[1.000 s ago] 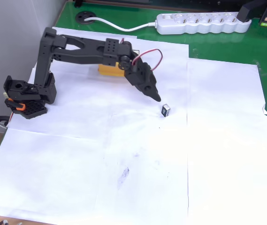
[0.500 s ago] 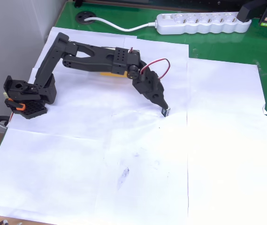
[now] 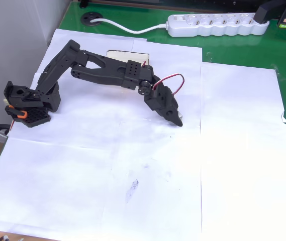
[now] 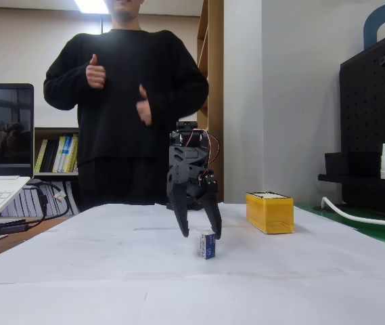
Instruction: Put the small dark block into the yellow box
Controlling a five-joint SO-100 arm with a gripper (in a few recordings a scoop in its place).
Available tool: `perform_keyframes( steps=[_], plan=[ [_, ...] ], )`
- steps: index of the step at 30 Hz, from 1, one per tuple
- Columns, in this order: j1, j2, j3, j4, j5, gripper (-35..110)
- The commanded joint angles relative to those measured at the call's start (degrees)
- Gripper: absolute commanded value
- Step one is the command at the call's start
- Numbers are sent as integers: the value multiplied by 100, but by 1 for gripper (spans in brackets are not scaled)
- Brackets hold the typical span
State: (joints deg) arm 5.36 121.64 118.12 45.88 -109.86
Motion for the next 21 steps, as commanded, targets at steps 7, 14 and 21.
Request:
perform_keyframes(
  steps=[7, 14, 21],
  plan=[
    [26, -53, 466, 9, -53, 17],
    [-9, 0, 475, 0, -62, 11],
    [-70, 18, 475, 0, 0, 9]
  ],
)
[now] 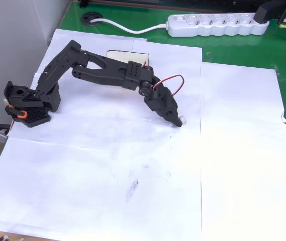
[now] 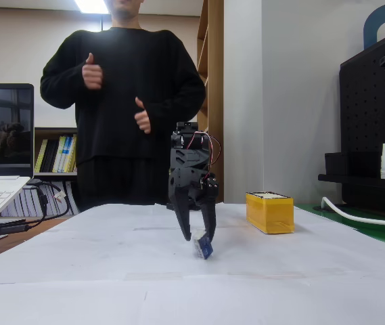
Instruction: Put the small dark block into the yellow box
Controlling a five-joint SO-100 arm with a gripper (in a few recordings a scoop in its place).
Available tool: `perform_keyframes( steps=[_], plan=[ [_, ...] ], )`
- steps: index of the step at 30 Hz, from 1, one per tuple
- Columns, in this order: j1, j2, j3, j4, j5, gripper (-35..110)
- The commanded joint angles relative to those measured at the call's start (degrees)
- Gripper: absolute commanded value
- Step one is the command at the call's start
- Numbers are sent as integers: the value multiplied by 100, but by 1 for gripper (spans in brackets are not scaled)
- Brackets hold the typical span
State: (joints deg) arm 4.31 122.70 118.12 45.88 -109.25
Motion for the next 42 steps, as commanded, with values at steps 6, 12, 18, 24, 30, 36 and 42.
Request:
perform_keyframes(
  steps=[6, 12, 18, 24, 30, 36, 42],
  plan=[
    [18, -44, 527, -26, -53, 8],
    [18, -9, 615, -35, -44, 9],
    [53, -18, 659, -70, 202, 9],
    [123, -35, 642, -44, 923, 8],
    [141, -123, 659, -53, 1230, 8],
    [202, -343, 703, -35, 1846, 9],
    [343, -519, 800, 255, 2848, 10]
  ],
)
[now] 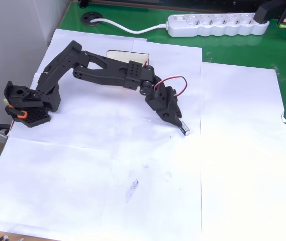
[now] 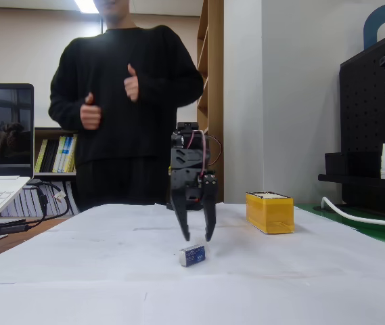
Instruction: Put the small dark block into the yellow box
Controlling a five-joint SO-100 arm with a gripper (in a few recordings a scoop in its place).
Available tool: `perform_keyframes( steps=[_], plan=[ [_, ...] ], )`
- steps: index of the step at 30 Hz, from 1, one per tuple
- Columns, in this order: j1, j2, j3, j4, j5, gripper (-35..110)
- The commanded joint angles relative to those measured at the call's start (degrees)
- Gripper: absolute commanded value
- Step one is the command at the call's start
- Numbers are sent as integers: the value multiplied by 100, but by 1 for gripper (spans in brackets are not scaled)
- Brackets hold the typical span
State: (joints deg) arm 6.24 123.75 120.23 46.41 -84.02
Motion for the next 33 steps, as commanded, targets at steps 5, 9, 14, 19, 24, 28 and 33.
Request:
perform_keyframes(
  steps=[5, 9, 14, 19, 24, 28, 33],
  plan=[
    [246, -598, 1169, 1266, 1169, 14],
    [272, -492, 1494, 1591, 1731, 14],
    [281, -352, 1819, 1591, 2347, 14],
    [211, -62, 2540, 2118, 2848, 14],
    [105, 369, 3331, 2856, 3023, 14],
    [62, 659, 3647, 3129, 3138, 14],
    [53, 914, 3779, 3041, 3208, 13]
  ],
)
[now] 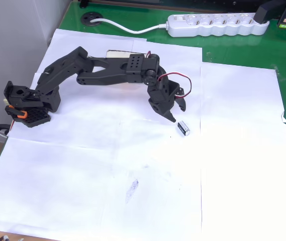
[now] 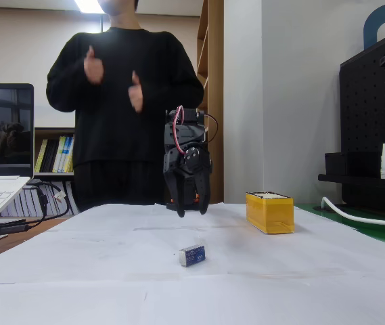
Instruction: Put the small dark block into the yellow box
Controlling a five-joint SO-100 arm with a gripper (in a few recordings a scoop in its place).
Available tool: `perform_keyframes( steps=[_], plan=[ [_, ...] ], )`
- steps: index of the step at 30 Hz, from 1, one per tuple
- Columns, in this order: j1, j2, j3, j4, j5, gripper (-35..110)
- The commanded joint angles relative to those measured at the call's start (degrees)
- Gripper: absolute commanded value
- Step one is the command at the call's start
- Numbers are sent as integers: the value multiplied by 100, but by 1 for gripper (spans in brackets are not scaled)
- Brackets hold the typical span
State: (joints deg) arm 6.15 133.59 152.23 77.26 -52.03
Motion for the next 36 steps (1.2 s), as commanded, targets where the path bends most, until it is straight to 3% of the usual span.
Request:
perform_keyframes(
  steps=[1, 25, 36],
  plan=[
    [62, -35, 580, -167, 35, 13],
    [193, 888, 800, -1187, -132, 13],
    [167, 1072, 888, -1248, -202, 3]
  ],
)
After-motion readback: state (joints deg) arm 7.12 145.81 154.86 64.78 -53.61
